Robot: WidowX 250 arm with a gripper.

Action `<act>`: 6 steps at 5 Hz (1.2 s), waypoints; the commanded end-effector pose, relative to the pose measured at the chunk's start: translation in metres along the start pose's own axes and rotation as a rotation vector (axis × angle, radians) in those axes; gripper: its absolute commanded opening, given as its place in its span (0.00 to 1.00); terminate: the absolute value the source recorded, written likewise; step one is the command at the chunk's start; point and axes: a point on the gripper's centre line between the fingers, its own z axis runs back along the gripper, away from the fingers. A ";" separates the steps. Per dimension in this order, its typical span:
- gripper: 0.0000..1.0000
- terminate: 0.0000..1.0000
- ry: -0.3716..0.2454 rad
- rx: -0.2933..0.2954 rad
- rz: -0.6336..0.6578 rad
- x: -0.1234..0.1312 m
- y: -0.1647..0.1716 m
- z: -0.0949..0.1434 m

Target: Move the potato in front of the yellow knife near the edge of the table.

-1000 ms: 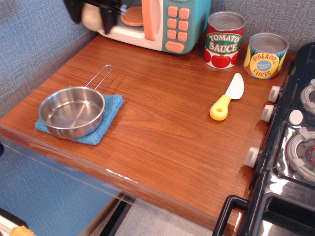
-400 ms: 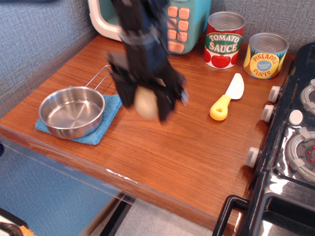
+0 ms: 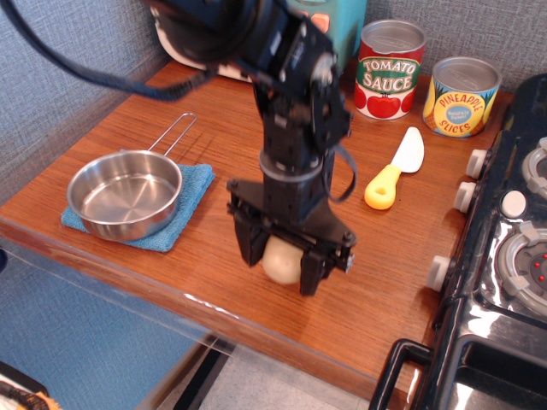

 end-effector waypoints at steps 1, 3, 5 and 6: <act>0.00 0.00 -0.006 -0.005 -0.019 -0.006 -0.003 -0.003; 1.00 0.00 -0.056 -0.016 -0.060 -0.002 -0.006 0.020; 1.00 0.00 -0.189 -0.021 0.016 0.011 0.018 0.092; 1.00 0.00 -0.170 0.025 0.126 0.020 0.053 0.105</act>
